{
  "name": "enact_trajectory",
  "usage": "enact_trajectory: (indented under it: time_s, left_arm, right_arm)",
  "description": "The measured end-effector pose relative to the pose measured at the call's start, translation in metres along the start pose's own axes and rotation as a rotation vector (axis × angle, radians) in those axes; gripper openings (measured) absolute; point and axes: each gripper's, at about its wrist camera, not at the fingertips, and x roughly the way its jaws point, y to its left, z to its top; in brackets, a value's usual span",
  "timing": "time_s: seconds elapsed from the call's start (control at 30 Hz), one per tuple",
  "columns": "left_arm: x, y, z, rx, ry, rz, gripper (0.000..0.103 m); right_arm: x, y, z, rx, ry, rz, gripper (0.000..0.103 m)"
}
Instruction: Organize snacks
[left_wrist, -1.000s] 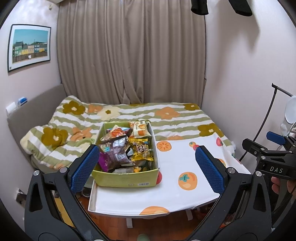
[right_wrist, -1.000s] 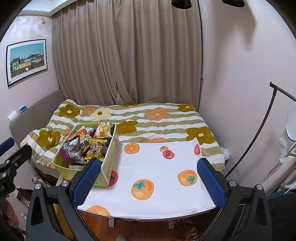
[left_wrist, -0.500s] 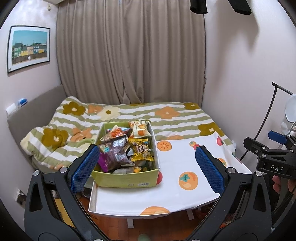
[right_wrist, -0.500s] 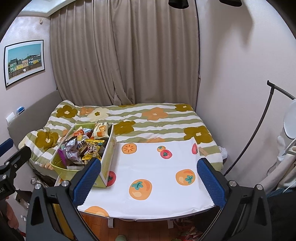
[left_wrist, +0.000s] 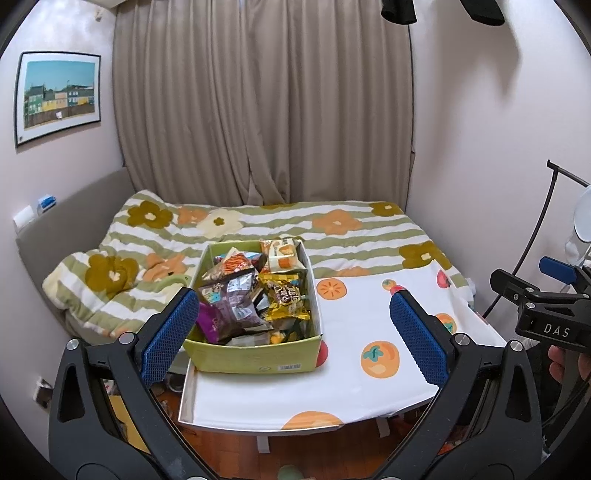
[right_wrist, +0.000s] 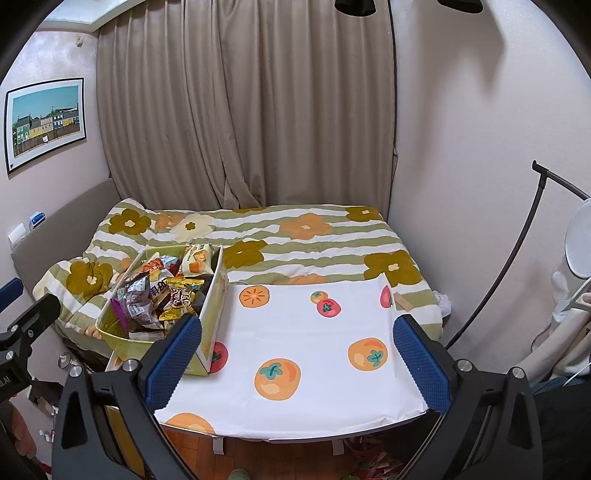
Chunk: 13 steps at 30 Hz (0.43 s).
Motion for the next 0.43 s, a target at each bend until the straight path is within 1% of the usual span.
enact_trajectory:
  time_s: [0.23,0.43]
  left_arm:
    - [0.003,0.003,0.0,-0.012,-0.005,-0.011,0.103]
    - [0.011,0.009,0.001,-0.013,-0.02,0.021,0.103]
  right_arm:
    - [0.0,0.0,0.0,0.0,-0.001,0.002,0.103]
    - [0.006,0.001,0.001,-0.001,0.007,0.001,0.103]
